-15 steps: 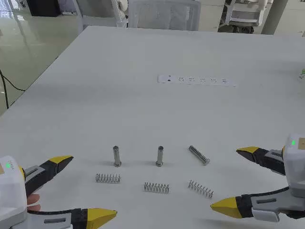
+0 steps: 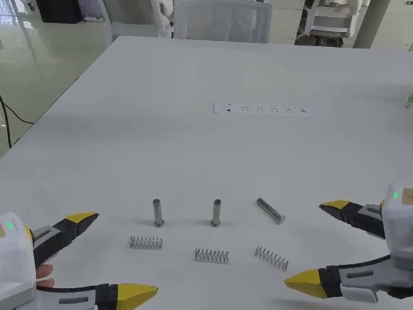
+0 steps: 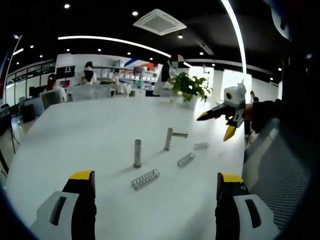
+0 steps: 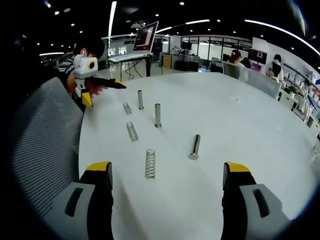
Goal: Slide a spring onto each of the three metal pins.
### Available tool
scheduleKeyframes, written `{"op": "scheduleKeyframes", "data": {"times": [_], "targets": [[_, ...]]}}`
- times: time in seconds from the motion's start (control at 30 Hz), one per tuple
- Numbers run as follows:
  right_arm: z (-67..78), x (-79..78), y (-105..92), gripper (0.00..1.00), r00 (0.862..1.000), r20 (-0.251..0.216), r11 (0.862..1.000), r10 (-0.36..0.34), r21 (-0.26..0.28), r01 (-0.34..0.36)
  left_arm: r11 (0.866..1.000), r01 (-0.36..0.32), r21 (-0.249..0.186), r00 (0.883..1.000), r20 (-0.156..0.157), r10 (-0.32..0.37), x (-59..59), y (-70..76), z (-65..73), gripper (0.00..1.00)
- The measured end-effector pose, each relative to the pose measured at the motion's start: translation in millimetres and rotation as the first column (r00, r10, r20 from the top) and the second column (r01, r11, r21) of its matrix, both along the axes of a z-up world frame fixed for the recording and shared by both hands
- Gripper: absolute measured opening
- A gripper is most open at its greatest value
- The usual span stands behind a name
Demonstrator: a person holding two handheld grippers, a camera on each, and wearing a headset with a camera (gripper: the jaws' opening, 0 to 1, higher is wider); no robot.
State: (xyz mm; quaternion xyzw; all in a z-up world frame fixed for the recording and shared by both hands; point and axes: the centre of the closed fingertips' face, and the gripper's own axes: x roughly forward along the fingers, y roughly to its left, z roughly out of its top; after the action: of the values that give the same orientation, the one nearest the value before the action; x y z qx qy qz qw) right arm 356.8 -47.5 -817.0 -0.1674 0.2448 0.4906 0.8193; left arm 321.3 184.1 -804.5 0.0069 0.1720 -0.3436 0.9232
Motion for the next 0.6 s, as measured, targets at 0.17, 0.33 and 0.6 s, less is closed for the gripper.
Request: {"op": "scheduleKeyframes", "data": {"times": [0.17,0.33,0.6], "targets": [[-0.1,-0.1,-0.1,0.91,1.000,0.000,1.000,0.001,-0.003,-0.001,1.000,0.003,0.001,1.000,-0.001,-0.003,-0.1,-0.3,-0.3,0.98],[0.0,-0.2,-0.3,0.91,1.000,0.000,1.000,0.000,-0.004,0.000,1.000,0.003,0.000,1.000,-0.001,-0.003,0.1,-0.2,-0.1,0.98],[0.1,-0.6,-0.2,0.91,1.000,0.000,1.000,-0.001,-0.004,0.001,1.000,0.003,-0.001,1.000,0.000,-0.003,-0.3,0.0,-0.3,0.98]]}}
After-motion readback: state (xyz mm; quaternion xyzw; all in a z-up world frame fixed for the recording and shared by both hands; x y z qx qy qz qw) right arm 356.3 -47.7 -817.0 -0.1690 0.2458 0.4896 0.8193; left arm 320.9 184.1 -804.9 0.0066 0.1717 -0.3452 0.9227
